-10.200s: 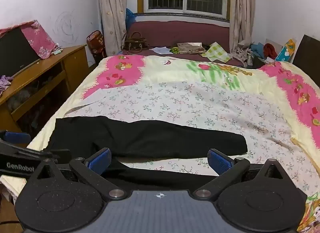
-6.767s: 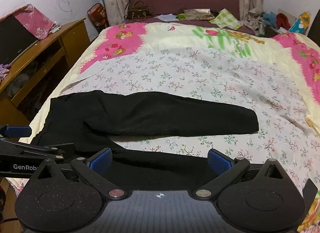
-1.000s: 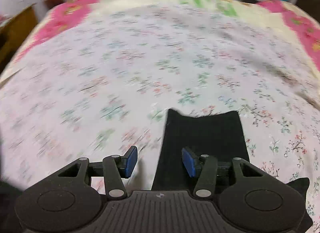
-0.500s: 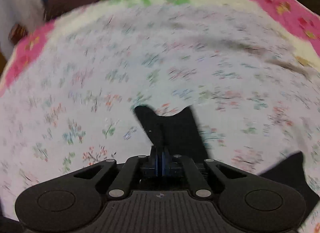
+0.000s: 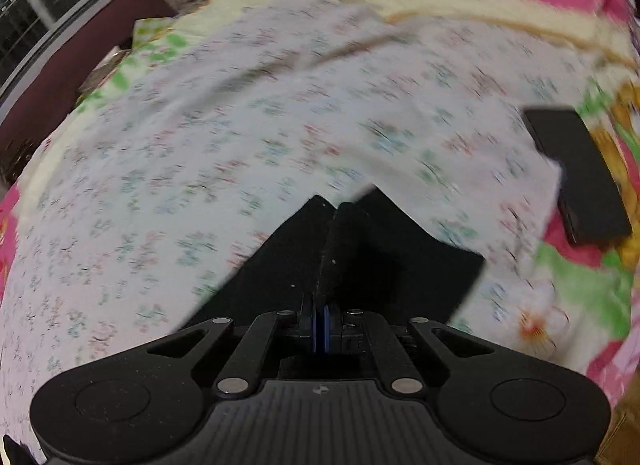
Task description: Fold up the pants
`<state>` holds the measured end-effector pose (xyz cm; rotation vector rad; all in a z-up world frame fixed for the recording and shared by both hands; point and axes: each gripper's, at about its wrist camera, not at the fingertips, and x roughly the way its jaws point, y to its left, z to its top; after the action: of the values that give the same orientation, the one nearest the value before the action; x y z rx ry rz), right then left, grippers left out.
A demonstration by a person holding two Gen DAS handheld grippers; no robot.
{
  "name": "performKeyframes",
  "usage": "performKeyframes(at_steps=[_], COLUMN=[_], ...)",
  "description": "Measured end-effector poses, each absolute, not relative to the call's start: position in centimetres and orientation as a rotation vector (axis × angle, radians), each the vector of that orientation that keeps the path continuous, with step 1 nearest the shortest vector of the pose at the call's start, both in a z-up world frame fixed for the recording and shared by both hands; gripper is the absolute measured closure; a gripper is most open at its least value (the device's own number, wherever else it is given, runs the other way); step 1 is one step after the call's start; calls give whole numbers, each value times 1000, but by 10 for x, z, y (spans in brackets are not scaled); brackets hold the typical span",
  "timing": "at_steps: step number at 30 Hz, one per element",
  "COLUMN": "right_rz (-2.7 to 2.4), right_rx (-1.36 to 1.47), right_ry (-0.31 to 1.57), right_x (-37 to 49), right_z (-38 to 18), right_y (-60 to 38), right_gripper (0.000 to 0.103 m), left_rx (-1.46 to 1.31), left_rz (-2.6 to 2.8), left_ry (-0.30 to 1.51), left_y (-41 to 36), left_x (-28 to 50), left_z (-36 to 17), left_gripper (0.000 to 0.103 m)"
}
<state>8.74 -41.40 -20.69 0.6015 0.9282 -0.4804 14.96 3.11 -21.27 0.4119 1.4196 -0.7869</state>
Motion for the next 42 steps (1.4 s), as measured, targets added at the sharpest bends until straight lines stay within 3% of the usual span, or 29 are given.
performKeyframes(at_steps=[19, 27, 36, 42], right_rz=[-439, -472, -428, -461], right_rx=[737, 755, 706, 742], right_ry=[906, 939, 933, 1040], right_x=[64, 60, 66, 66], right_z=[-213, -239, -212, -244], right_y=[-471, -480, -491, -499], right_gripper=[103, 103, 103, 103], left_rx=[381, 373, 257, 250], left_rz=[-982, -991, -1000, -959], left_ry=[1284, 1286, 1229, 1220], left_y=[-80, -97, -118, -122], left_x=[145, 141, 145, 146], left_z=[-197, -204, -198, -205], left_gripper=[56, 56, 56, 56])
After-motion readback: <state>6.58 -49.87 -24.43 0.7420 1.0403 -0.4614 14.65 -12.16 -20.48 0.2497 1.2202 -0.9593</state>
